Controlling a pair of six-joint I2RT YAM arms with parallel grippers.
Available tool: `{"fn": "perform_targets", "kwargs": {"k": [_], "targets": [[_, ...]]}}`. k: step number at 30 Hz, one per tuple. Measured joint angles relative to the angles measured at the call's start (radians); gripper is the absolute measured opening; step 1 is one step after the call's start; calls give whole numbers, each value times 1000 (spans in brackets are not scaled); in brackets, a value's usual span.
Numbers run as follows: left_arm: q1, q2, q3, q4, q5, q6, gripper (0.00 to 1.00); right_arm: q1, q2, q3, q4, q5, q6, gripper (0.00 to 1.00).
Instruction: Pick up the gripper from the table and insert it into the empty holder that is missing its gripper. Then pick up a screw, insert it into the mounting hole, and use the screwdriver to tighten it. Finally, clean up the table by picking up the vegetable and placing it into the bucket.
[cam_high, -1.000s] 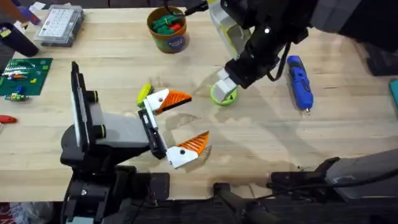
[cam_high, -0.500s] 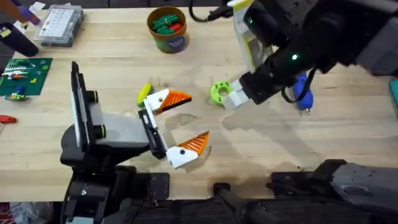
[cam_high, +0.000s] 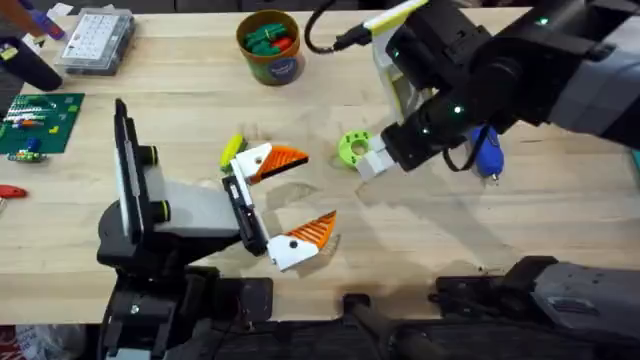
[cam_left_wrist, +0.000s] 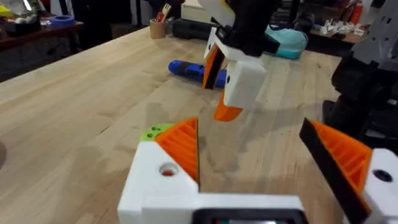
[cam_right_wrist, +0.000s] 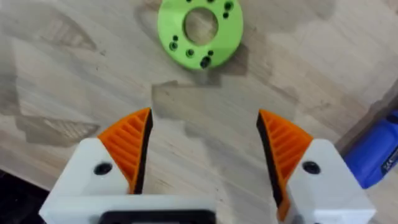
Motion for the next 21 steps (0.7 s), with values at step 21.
{"fn": "perform_targets", "kwargs": {"k": [21], "targets": [[0, 0, 0, 0, 0, 0, 991, 0, 93, -54, 70, 0, -5, 949]]}}
